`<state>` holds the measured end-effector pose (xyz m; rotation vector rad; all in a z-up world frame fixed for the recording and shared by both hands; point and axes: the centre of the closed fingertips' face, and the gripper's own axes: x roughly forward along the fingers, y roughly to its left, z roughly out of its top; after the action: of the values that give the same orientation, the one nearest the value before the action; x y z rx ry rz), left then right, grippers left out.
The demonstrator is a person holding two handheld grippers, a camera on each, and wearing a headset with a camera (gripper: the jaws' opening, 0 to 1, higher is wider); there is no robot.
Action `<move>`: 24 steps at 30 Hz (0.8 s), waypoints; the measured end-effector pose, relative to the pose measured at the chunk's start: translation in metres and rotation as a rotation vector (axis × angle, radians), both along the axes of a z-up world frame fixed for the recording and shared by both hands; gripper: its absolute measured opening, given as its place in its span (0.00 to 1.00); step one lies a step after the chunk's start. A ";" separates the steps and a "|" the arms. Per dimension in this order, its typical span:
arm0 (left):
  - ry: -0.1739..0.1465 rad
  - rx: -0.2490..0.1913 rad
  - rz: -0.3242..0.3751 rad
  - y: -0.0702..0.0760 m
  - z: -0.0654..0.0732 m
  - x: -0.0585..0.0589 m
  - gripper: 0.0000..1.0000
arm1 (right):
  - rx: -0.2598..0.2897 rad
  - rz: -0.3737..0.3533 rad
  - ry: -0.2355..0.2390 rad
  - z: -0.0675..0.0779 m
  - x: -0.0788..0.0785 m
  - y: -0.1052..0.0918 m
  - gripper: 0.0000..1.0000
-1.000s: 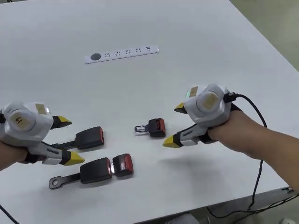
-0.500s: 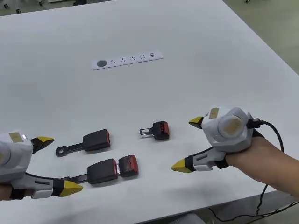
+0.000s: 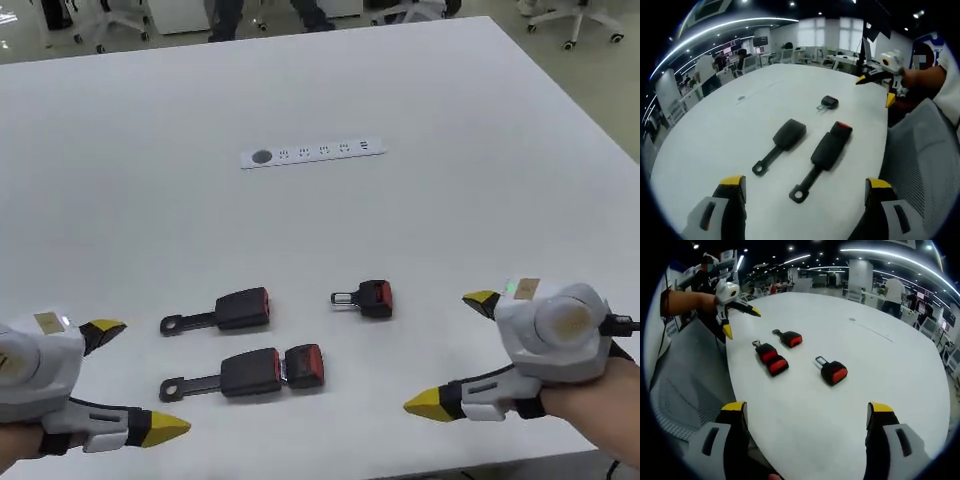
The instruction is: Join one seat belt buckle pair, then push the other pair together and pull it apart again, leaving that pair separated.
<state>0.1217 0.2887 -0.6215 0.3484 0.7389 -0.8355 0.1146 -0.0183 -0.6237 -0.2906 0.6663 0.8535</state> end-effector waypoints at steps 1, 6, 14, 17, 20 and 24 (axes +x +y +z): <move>-0.005 -0.001 0.000 0.000 0.001 0.000 1.00 | -0.002 -0.001 -0.001 0.000 0.000 -0.001 1.00; -0.016 -0.012 0.022 0.004 0.002 0.000 1.00 | -0.004 -0.023 0.008 -0.007 0.002 -0.007 0.99; -0.010 -0.010 0.050 0.012 0.000 -0.005 1.00 | 0.002 -0.029 -0.007 -0.002 0.003 -0.003 0.99; -0.008 -0.012 0.057 0.013 -0.001 -0.006 1.00 | 0.012 -0.040 -0.008 -0.003 0.003 -0.002 0.99; -0.006 -0.013 0.063 0.014 -0.002 -0.008 1.00 | 0.015 -0.045 -0.007 0.000 0.001 -0.002 0.99; 0.003 -0.016 0.066 0.012 -0.005 -0.011 1.00 | 0.023 -0.058 -0.007 0.004 -0.003 -0.003 0.99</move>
<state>0.1110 0.3011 -0.6265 0.3066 0.7423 -0.7798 0.1116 -0.0215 -0.6200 -0.2527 0.6548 0.8040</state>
